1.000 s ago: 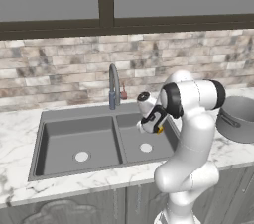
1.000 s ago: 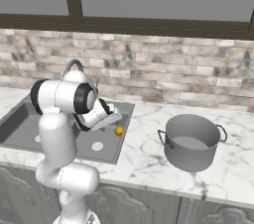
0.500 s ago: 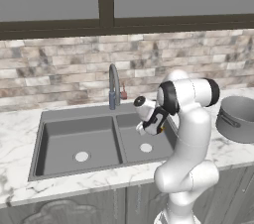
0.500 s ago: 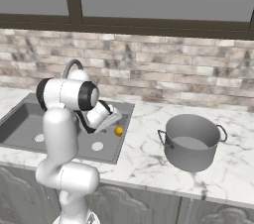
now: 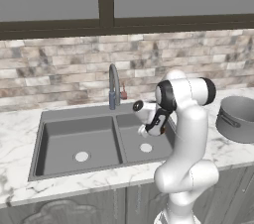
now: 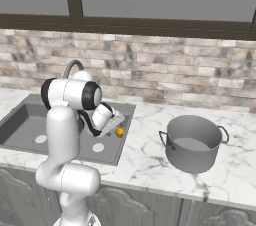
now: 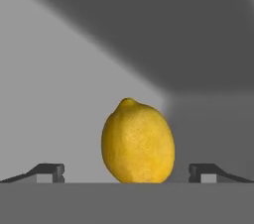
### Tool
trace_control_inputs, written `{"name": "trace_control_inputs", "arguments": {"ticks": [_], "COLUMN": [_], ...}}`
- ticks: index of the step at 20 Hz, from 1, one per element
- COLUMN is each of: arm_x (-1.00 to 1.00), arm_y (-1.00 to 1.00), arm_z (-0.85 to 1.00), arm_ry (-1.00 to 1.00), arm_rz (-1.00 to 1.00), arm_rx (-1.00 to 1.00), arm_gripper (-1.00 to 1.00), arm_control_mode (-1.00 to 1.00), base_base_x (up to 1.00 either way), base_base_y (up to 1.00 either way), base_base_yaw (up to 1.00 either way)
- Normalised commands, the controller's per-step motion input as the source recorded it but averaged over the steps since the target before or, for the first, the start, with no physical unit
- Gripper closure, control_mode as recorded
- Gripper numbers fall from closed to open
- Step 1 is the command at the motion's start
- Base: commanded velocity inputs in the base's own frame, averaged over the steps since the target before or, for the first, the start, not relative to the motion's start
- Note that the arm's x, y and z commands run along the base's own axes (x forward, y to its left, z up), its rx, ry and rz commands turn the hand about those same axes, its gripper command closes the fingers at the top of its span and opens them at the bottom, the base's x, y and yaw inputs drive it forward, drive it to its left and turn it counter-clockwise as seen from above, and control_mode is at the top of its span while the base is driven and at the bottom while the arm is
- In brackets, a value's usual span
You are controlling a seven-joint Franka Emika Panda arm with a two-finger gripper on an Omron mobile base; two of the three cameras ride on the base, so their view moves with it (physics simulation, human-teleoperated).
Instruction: Dump the lemon from the pot into the sink. Then turn on the water and wash the lemon. Then turn off the water and put the lemon back in the pot.
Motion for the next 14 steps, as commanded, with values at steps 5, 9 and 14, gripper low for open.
{"name": "trace_control_inputs", "arguments": {"ticks": [5, 9, 14], "arm_x": [0.04, 0.17, 0.26], "arm_y": [-0.13, -0.05, -0.03], "arm_z": [-0.16, -0.19, -0.20], "arm_ry": [0.00, 0.00, 0.00], "arm_rz": [0.01, 0.03, 0.04], "arm_rx": [-0.07, -0.06, -0.04], "arm_gripper": [-1.00, -1.00, -1.00], "arm_control_mode": [-1.00, -1.00, -1.00], "base_base_x": [0.00, 0.00, 0.00], "base_base_y": [0.00, 0.00, 0.00], "base_base_yaw": [0.00, 0.00, 0.00]}}
